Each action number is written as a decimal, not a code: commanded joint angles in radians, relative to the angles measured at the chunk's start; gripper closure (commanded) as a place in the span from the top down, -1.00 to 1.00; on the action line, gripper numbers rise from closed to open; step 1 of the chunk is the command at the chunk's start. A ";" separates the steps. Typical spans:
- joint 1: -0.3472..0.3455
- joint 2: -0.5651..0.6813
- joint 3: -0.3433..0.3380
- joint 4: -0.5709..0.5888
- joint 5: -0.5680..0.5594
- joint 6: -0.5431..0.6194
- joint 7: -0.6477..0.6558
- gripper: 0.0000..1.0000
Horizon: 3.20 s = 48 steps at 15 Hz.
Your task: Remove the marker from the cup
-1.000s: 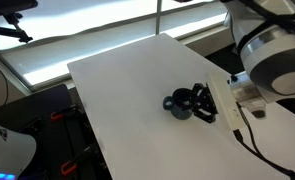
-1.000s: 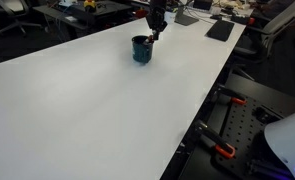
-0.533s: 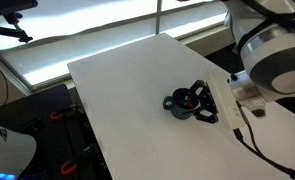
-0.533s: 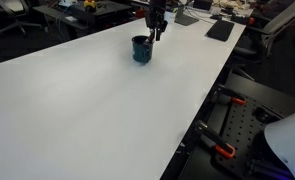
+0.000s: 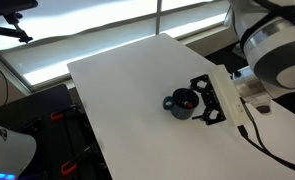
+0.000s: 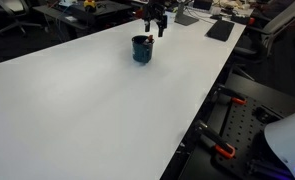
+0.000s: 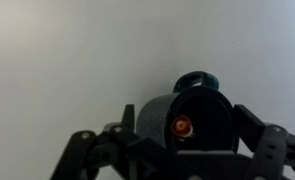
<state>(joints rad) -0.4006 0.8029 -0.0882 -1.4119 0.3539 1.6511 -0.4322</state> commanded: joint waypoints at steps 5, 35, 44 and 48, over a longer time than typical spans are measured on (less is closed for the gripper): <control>-0.011 -0.008 0.013 0.004 -0.020 0.009 -0.001 0.95; -0.009 -0.001 0.013 0.006 -0.036 0.013 -0.012 0.17; -0.011 0.016 0.011 0.054 -0.062 0.022 0.003 1.00; -0.015 0.010 0.015 0.041 -0.053 0.016 0.001 1.00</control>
<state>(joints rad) -0.4036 0.8102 -0.0881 -1.3765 0.3112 1.6691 -0.4365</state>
